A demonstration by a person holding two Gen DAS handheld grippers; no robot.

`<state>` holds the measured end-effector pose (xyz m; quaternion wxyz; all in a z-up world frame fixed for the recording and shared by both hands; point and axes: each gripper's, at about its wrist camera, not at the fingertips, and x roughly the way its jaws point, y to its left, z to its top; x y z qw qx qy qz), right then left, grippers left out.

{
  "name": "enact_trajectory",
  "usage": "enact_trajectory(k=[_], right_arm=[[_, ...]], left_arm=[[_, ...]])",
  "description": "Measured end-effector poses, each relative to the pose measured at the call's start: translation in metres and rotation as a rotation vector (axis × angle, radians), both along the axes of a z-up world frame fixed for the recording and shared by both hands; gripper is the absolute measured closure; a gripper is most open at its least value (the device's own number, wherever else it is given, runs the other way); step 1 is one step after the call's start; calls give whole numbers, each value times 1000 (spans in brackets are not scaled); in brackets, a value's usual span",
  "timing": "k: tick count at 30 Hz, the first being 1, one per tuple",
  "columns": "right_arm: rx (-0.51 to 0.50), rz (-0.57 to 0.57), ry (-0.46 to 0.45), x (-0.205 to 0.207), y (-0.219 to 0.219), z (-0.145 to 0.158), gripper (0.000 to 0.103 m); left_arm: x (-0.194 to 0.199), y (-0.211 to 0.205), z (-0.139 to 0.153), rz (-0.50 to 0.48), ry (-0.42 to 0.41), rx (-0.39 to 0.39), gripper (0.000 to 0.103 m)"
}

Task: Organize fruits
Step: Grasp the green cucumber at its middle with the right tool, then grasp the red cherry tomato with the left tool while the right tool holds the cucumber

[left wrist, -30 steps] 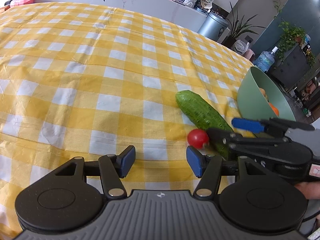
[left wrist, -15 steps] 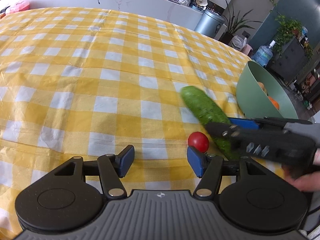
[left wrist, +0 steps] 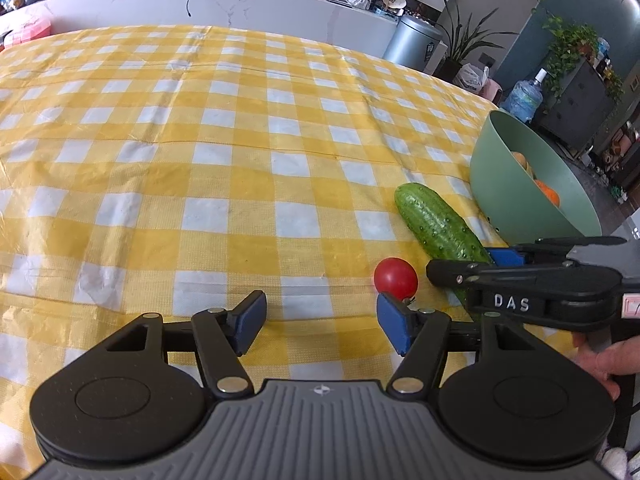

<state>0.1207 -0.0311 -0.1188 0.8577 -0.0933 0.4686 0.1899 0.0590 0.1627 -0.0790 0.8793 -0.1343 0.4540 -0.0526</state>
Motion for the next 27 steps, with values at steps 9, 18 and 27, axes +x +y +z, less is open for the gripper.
enact_trajectory(k=[9, 18, 27], right_arm=[[48, -48, -15, -2, -12, 8, 68], [113, -105, -81, -7, -28, 26, 68], [89, -122, -71, -5, -30, 22, 68]], left_arm=[[-2, -6, 5, -65, -17, 33, 29], [5, -38, 10, -300, -82, 60, 29], [28, -55, -5, -297, -57, 114, 36]])
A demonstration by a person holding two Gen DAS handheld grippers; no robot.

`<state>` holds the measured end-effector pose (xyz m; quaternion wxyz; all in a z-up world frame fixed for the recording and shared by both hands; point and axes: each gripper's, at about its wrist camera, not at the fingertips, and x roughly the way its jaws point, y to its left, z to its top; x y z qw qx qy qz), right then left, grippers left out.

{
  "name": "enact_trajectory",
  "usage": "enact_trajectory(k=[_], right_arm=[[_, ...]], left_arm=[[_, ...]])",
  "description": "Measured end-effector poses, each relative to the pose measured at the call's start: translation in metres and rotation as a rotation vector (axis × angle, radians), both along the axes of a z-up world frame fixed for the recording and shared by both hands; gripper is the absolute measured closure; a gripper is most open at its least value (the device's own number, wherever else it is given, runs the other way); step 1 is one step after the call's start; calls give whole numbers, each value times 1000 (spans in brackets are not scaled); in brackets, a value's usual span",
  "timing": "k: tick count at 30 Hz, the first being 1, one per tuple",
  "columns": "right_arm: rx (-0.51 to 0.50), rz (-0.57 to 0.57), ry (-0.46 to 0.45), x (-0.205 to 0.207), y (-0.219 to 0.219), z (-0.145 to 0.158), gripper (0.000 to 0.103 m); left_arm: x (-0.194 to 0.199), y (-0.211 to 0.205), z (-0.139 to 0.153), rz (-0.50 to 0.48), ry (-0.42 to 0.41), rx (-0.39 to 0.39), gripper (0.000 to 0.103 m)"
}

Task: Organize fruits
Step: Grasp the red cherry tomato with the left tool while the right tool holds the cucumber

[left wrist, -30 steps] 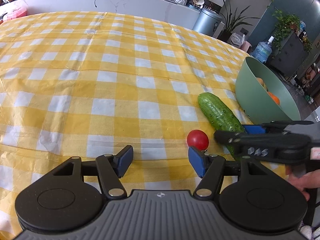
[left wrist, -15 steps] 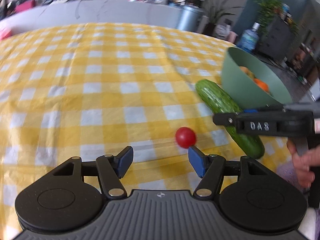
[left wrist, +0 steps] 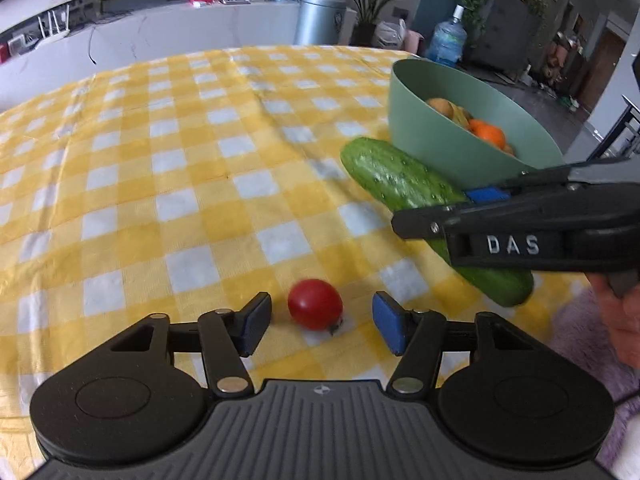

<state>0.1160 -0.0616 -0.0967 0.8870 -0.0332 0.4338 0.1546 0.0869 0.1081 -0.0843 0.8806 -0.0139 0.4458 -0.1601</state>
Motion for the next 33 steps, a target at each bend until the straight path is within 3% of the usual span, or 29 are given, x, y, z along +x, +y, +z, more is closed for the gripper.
enact_trajectory(k=[2, 5, 6, 9, 17, 23, 33], right_arm=[[-3, 4, 6, 0, 1, -1, 68], [-18, 15, 19, 1, 5, -4, 68], [-24, 16, 21, 0, 6, -5, 68], [-31, 15, 17, 0, 7, -5, 68], [-13, 12, 12, 0, 5, -3, 68], [43, 10, 10, -1, 1, 4, 68], [292, 5, 18, -2, -19, 19, 68]], left_arm=[[-3, -4, 0, 2, -23, 29, 40], [-8, -11, 0, 21, -55, 112, 60], [-8, -11, 0, 28, -55, 116, 66], [-7, -8, 2, 47, -48, 104, 72], [-11, -8, 1, 51, -51, 91, 72], [-18, 4, 6, 80, -34, 22, 72], [-23, 25, 28, 127, -59, -176, 71]])
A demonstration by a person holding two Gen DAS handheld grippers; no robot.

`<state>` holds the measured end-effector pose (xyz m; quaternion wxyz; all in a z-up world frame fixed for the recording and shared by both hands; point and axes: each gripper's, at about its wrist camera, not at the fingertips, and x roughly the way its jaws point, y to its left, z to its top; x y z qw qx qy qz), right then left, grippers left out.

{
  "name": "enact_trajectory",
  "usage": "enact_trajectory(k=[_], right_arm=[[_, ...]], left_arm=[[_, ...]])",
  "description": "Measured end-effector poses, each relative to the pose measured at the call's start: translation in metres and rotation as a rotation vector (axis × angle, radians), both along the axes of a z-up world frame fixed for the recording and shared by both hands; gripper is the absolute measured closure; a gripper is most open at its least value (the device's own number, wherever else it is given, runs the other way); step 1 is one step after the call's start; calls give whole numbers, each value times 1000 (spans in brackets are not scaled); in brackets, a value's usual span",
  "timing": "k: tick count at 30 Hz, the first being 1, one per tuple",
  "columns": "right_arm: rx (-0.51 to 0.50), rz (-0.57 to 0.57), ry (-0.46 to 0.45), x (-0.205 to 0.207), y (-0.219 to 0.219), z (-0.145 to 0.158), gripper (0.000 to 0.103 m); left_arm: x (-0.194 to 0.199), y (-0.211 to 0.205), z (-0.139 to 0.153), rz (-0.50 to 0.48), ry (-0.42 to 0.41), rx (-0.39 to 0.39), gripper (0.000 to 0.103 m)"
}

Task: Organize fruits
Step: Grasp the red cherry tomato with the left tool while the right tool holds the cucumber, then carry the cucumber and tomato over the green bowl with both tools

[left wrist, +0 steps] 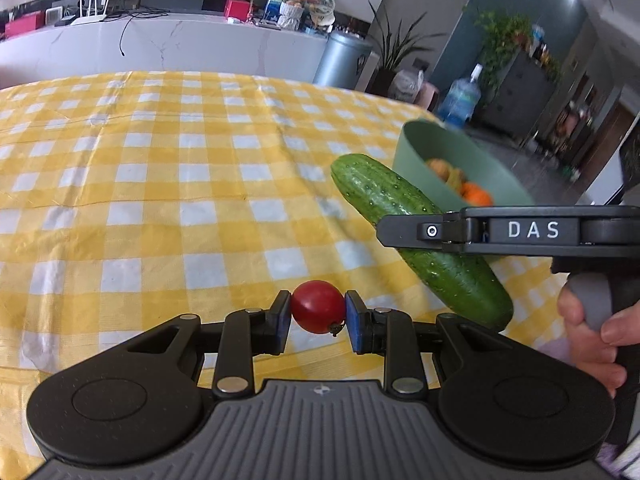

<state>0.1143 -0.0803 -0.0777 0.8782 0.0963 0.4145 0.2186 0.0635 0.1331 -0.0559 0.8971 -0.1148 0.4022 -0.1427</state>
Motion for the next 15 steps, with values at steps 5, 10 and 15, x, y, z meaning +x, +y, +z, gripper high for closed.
enact_trajectory(k=[5, 10, 15], right_arm=[[144, -38, -17, -4, -19, 15, 68], [210, -97, -58, -15, -45, 35, 68], [252, -198, -109, -24, -81, 49, 68]], left_arm=[[1, 1, 16, 42, -31, -57, 72], [2, -4, 37, 40, -73, -67, 71], [1, -8, 51, 39, -99, -67, 71]])
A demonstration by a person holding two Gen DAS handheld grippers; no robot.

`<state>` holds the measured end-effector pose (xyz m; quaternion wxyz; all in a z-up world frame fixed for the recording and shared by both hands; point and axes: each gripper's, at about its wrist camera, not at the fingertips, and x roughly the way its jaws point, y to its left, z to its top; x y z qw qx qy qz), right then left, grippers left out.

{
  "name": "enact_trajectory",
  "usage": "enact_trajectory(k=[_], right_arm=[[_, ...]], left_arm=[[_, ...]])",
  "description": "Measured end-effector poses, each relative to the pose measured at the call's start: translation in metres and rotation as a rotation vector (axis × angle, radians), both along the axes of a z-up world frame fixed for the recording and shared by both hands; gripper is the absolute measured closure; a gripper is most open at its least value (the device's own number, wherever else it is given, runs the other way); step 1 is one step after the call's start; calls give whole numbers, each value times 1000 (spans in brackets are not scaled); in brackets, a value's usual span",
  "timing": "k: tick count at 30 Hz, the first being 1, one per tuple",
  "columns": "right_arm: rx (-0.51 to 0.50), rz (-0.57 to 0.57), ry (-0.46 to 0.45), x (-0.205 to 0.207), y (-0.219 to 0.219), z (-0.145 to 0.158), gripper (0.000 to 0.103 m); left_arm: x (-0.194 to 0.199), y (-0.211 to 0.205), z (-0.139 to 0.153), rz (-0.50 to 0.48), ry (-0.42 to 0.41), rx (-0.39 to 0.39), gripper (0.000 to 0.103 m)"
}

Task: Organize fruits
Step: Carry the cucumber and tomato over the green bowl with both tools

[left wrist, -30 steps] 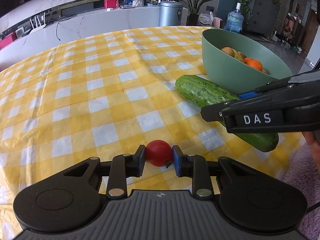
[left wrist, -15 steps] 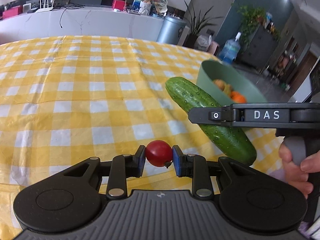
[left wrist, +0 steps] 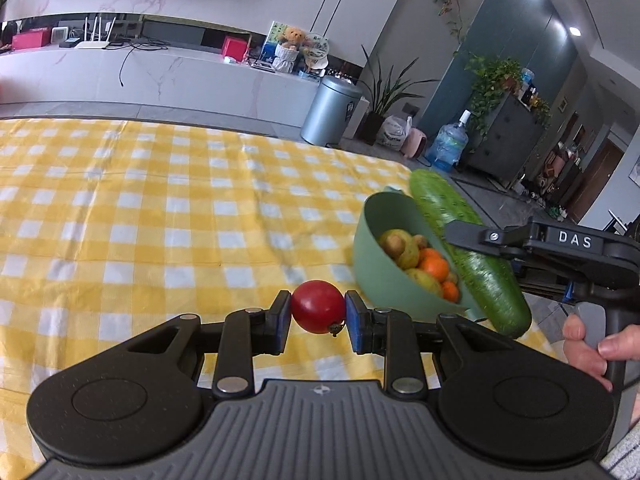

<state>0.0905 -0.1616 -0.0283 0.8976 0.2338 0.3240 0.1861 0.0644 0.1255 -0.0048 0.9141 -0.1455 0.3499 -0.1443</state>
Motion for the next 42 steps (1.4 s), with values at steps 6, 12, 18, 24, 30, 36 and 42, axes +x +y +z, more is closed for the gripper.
enact_trajectory(k=[6, 12, 18, 24, 30, 36, 42], right_arm=[[-37, -140, 32, 10, -32, 3, 68], [-209, -195, 94, 45, -38, -10, 68], [-300, -225, 154, 76, -43, -27, 68], [-379, -285, 159, 80, -43, -40, 64], [-395, -297, 89, 67, -46, -32, 51], [-351, -308, 75, 49, -51, -31, 42], [-283, -329, 91, 47, -61, -31, 40]], left_arm=[[5, -10, 0, -23, 8, 8, 71], [10, -19, -10, -62, 24, 5, 71], [12, -20, -18, -72, 33, 11, 71], [16, -40, -9, -139, 9, 78, 71], [36, -79, 0, -203, -13, 112, 71], [63, -123, 3, -273, -24, 162, 71], [84, -155, -6, -292, -9, 237, 71]])
